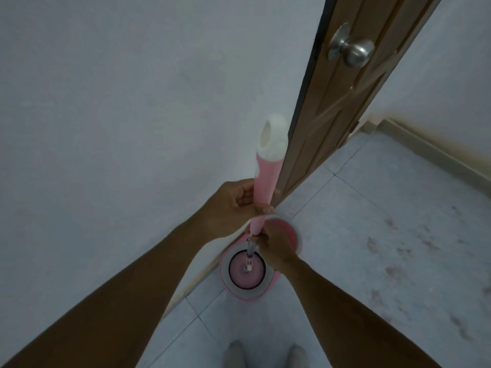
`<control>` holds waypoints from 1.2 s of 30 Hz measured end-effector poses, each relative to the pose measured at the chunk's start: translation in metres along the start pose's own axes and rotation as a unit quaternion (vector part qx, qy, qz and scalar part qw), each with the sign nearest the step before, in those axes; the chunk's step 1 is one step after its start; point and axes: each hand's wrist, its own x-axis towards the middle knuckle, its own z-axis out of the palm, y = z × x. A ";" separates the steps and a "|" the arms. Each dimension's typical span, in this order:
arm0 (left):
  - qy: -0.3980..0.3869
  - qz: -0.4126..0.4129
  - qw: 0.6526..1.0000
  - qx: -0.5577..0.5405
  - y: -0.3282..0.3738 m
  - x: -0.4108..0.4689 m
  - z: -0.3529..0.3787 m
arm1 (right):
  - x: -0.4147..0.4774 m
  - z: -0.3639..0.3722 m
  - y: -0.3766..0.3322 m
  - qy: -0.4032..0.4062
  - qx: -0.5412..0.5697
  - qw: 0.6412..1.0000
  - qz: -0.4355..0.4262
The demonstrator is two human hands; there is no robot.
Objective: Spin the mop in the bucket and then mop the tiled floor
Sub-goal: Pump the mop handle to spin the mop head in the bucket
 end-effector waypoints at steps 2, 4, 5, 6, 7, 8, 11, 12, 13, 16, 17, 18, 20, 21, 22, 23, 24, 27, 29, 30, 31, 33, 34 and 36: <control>-0.017 -0.021 0.999 0.025 -0.014 0.004 0.001 | 0.009 0.002 0.010 -0.025 -0.038 0.999 0.027; -0.038 -0.032 0.997 0.055 -0.020 0.004 0.003 | 0.014 0.001 0.016 -0.041 -0.069 0.996 0.051; -0.040 -0.031 0.997 0.059 -0.021 0.003 0.004 | 0.013 0.000 0.017 -0.041 -0.067 0.995 0.056; -0.037 -0.028 0.998 0.052 -0.020 0.002 0.005 | 0.013 -0.001 0.018 -0.042 -0.058 0.996 0.054; -0.030 -0.024 0.998 0.040 -0.018 0.002 0.005 | 0.013 -0.003 0.016 -0.047 -0.049 0.997 0.045; -0.024 -0.018 0.999 0.029 -0.012 0.001 0.003 | 0.011 -0.007 0.011 -0.052 -0.036 0.997 0.033; -0.020 0.017 1.000 0.008 0.023 -0.001 -0.005 | 0.003 -0.023 -0.014 -0.038 0.022 0.999 -0.013; -0.020 0.036 0.999 0.005 0.039 -0.002 -0.008 | -0.001 -0.030 -0.025 -0.036 0.036 0.998 -0.033; -0.019 0.057 0.998 0.004 0.056 -0.004 -0.011 | -0.006 -0.038 -0.037 -0.039 0.043 0.997 -0.051; -0.009 0.117 0.993 0.013 0.099 -0.014 -0.016 | -0.023 -0.060 -0.075 -0.048 0.053 0.992 -0.103; -0.001 0.133 0.991 0.012 0.110 -0.018 -0.016 | -0.029 -0.066 -0.086 -0.051 0.054 0.990 -0.118; 0.006 0.148 0.989 0.010 0.119 -0.022 -0.015 | -0.035 -0.071 -0.094 -0.054 0.057 0.988 -0.129; 0.013 0.175 0.984 0.010 0.132 -0.027 -0.013 | -0.041 -0.077 -0.104 -0.053 0.072 0.986 -0.144; 0.018 0.184 0.983 0.016 0.136 -0.028 -0.013 | -0.042 -0.078 -0.106 -0.042 0.076 0.985 -0.150; 0.023 0.188 0.982 0.028 0.136 -0.027 -0.013 | -0.042 -0.076 -0.106 -0.027 0.078 0.985 -0.154; 0.025 0.186 0.981 0.041 0.133 -0.026 -0.013 | -0.040 -0.071 -0.102 -0.007 0.072 0.986 -0.152; 0.027 0.174 0.983 0.050 0.125 -0.023 -0.014 | -0.039 -0.062 -0.094 0.012 0.065 0.987 -0.147; 0.049 0.122 0.989 0.063 0.077 -0.012 -0.009 | -0.032 -0.024 -0.055 0.080 0.045 0.986 -0.136; 0.064 0.105 0.990 0.068 0.044 -0.008 -0.002 | -0.026 -0.005 -0.033 0.119 0.040 0.986 -0.112; 0.067 0.097 0.990 0.071 0.031 -0.006 0.003 | -0.023 -0.001 -0.024 0.123 0.025 0.987 -0.097; 0.061 0.086 0.992 0.075 0.022 -0.006 0.009 | -0.022 0.000 -0.017 0.120 -0.003 0.990 -0.074; 0.037 0.053 0.993 0.094 0.004 -0.003 0.019 | -0.017 0.000 -0.005 0.100 -0.033 0.994 -0.017; 0.028 0.035 0.993 0.112 -0.004 -0.003 0.023 | -0.012 0.000 0.005 0.090 -0.042 0.995 0.009; 0.009 0.008 0.989 0.147 -0.020 -0.004 0.030 | -0.003 0.002 0.018 0.054 -0.081 0.993 0.066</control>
